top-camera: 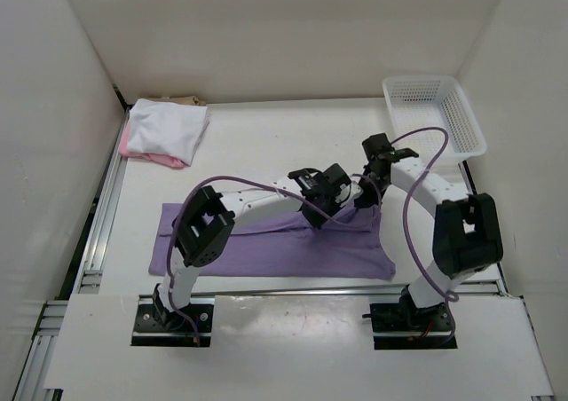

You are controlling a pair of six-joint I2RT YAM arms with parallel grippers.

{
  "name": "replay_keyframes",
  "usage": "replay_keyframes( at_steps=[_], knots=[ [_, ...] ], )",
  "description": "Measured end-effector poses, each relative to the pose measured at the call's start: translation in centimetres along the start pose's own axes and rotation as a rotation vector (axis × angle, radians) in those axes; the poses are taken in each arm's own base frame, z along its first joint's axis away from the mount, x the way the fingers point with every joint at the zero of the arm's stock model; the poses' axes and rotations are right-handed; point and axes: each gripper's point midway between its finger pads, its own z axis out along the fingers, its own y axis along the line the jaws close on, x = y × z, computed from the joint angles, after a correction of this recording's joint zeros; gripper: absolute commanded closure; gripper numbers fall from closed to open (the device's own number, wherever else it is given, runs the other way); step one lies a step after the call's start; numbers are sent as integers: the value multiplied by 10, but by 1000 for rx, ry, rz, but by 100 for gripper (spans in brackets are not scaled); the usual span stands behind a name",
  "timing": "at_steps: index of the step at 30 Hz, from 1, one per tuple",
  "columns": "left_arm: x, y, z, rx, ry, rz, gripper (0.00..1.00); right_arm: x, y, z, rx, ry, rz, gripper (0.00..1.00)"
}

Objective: Fold and stack the t-shirts
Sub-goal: Fold the other side of the tshirt into a rectangle

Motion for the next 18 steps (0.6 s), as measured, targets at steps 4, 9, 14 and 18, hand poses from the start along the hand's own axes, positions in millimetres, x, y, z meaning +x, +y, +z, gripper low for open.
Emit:
replay_keyframes(
  at_steps=[4,9,14,18],
  knots=[
    [15,-10,-16,52,22,9,89,28,-12,-13,26,-33,-50,100],
    [31,-32,-19,130,60,37,89,79,-40,-15,83,10,-61,100],
    [45,-41,-19,186,105,29,89,105,-48,-18,103,53,-71,100],
    [55,-46,-19,217,134,20,89,112,-45,-18,96,73,-62,100]
  ],
)
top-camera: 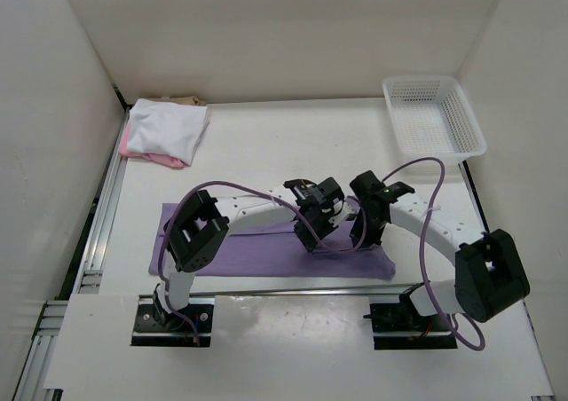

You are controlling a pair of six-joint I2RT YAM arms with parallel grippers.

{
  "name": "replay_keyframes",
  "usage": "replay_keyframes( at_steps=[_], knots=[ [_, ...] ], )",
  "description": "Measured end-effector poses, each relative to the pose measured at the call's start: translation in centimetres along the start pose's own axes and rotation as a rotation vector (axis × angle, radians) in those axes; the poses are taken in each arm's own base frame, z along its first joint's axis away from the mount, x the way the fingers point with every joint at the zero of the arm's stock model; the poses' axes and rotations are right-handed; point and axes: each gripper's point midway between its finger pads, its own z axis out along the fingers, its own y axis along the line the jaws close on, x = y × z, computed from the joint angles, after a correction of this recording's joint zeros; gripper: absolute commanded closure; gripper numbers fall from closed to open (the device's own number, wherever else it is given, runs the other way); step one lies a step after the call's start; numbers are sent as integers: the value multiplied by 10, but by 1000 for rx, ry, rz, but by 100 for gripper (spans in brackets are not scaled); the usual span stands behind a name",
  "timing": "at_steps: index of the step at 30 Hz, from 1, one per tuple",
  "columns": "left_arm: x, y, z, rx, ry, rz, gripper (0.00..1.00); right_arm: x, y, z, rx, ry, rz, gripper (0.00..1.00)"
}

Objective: Fold and stack the t-shirts
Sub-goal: Fold the other side of the tshirt into a rectangle

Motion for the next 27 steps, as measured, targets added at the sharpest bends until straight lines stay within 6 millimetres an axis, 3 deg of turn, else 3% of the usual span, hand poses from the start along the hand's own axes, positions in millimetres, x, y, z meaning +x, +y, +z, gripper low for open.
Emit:
replay_keyframes(
  at_steps=[4,7,11,12,13,16,24,27],
  knots=[
    [8,-2,2,16,25,-9,89,11,-2,4,-3,37,18,93],
    [12,-4,2,27,36,-13,77,22,-7,3,-17,53,28,87],
    [17,-7,1,47,57,-20,70,31,-11,-7,-62,43,30,82],
    [18,-8,1,49,62,-21,66,34,-13,-10,-72,41,31,79],
    [19,-8,1,51,68,-22,55,37,-16,-13,-76,42,32,72],
    [25,-9,0,53,94,-27,42,44,-24,-23,-87,34,39,68],
    [34,-3,-9,39,135,-53,40,36,-35,-28,-27,-17,68,74],
    [34,21,-24,11,103,-111,37,20,-31,-22,11,-55,96,77]
  ],
)
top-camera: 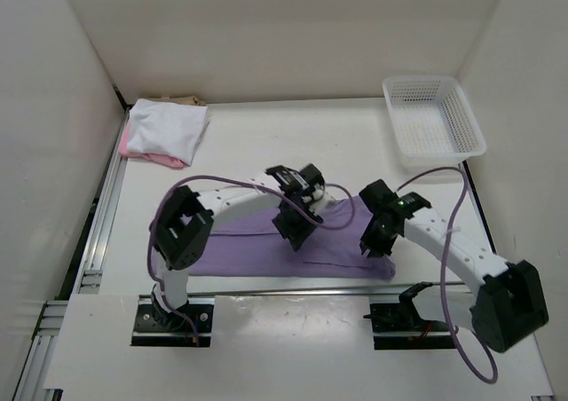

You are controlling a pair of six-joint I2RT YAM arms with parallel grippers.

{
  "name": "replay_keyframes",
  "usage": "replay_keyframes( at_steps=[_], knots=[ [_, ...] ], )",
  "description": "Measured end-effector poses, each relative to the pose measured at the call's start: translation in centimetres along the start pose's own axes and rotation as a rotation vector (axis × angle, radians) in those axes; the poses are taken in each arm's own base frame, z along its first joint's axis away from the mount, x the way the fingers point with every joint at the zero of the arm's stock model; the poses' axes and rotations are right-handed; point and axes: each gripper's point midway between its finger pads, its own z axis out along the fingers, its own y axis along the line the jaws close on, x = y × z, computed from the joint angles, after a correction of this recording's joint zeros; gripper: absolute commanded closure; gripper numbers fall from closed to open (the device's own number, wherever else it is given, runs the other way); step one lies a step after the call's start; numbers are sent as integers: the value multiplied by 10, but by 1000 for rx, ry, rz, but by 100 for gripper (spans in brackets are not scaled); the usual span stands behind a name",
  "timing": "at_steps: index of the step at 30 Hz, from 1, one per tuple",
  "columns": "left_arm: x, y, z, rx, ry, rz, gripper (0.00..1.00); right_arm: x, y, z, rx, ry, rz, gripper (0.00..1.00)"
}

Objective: Fold and stack the t-shirts
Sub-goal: Fold the other side of the tshirt into a rectangle, then rotate the tshirt 90 degrees

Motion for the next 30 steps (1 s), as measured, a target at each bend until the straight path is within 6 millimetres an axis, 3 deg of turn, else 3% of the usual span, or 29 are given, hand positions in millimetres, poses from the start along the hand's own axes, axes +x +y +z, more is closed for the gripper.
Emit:
replay_keyframes(
  at_steps=[2,6,8,10,13,16,19,23,26,30],
  knots=[
    [2,36,-18,-64,-47,-76,37,-15,6,7,39,-16,28,77],
    [34,139,-61,-258,-149,-325,35,-52,28,26,92,-51,55,77],
    [69,195,-77,-382,-163,-478,35,-69,39,38,118,-67,53,77],
    [105,237,-87,-483,-156,-611,35,-83,48,51,141,-79,44,77],
    [162,282,-92,-599,-101,-783,36,-97,56,70,187,-77,17,76],
    [211,305,-85,-650,-15,-911,38,-107,65,78,231,-57,-25,73],
    [245,309,-71,-634,55,-994,38,-124,81,82,244,-57,-62,72],
    [259,312,-74,-620,49,-1051,35,-157,114,91,254,-53,-99,72],
    [265,312,-75,-598,34,-1083,33,-202,168,101,179,-99,-106,72],
    [277,307,-78,-569,32,-1132,32,-264,259,109,-70,-238,-107,69]
  ],
)
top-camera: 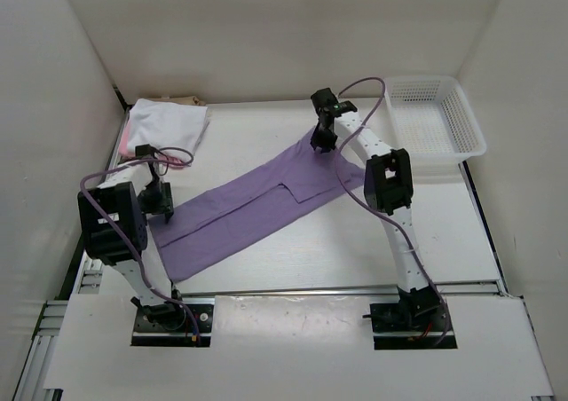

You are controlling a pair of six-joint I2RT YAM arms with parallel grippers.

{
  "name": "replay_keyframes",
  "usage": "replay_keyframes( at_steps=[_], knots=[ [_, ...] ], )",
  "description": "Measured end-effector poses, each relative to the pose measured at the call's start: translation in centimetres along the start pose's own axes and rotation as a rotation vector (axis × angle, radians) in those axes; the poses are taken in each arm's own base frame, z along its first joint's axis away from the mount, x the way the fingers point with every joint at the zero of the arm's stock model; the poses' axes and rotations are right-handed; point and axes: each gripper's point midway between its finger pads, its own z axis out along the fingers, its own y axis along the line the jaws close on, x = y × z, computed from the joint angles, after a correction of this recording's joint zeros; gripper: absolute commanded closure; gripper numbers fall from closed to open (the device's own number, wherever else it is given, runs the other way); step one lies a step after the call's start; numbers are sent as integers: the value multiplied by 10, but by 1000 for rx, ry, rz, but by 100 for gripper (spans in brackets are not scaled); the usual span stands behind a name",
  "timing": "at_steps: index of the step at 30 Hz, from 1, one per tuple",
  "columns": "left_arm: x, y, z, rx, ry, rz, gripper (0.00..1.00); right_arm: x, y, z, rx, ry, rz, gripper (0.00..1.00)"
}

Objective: Fold and stack the t-shirts
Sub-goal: Rotate the tshirt 90 degrees

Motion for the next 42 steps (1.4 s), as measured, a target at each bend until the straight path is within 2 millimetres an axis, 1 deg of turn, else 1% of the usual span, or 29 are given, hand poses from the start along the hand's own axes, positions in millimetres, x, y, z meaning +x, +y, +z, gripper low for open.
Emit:
replay_keyframes(
  at_steps=[1,3,5,7,9,10,11,12,14,15,16,19,21,22,23,24,26,27,28,31,33,35,36,37,38,39,40,41,42],
  knots=[
    [1,4,0,-1,5,-12,32,-6,11,1,-46,-24,-8,66],
    [3,9,0,-3,10,-30,32,-8,21,-3,-91,-41,-34,62],
    [6,14,1,-6,17,-48,32,-3,22,-16,-114,-52,-62,59],
    [9,18,1,-8,25,-60,31,6,10,-38,-109,-58,-85,59],
    [11,21,2,-9,31,-70,31,18,-7,-66,-91,-61,-91,55],
    [11,23,1,-10,32,-76,31,22,-16,-79,-85,-71,-80,55],
    [12,24,1,-11,31,-79,31,28,-27,-93,-84,-79,-62,53],
    [12,25,0,-12,30,-83,31,33,-38,-104,-78,-79,-36,51],
    [11,28,0,-15,27,-91,31,43,-58,-111,-60,-65,24,49],
    [11,28,-1,-16,26,-93,31,49,-69,-108,-41,-44,67,46],
    [11,29,-1,-16,26,-93,31,54,-80,-101,-14,-22,108,46],
    [11,29,-1,-17,25,-94,31,70,-105,-68,70,56,196,44],
    [13,30,-3,-18,20,-96,31,79,-116,-43,118,103,246,44],
    [14,31,-5,-19,16,-100,31,78,-115,-39,124,115,271,44],
    [17,31,-7,-19,13,-101,29,71,-110,-36,112,100,288,45],
    [18,32,-10,-20,6,-105,29,65,-105,-33,101,91,300,51],
    [22,35,-15,-21,-8,-114,28,59,-96,-27,94,92,315,64],
    [24,36,-18,-21,-13,-118,28,55,-90,-24,86,89,321,75],
    [25,37,-21,-21,-18,-121,28,51,-83,-20,76,92,329,80],
    [29,37,-26,-15,-24,-125,28,30,-57,-8,25,81,348,92],
    [31,34,-27,-1,-21,-124,28,9,-37,2,-13,52,357,95],
    [34,30,-27,20,-8,-119,28,-15,-17,14,-61,4,365,95],
    [35,27,-27,32,0,-114,28,-28,-5,20,-91,-23,373,93],
    [37,24,-26,42,9,-107,28,-40,5,26,-126,-53,381,86],
    [38,20,-26,53,18,-99,28,-53,15,32,-167,-83,391,62],
    [40,15,-25,66,31,-88,28,-62,25,36,-213,-104,405,52],
    [42,10,-24,82,42,-75,28,-75,34,36,-260,-134,404,43],
    [43,5,-23,93,53,-63,28,-83,40,36,-295,-154,403,20],
    [44,1,-23,102,60,-53,28,-89,45,36,-329,-166,397,12]
  ],
)
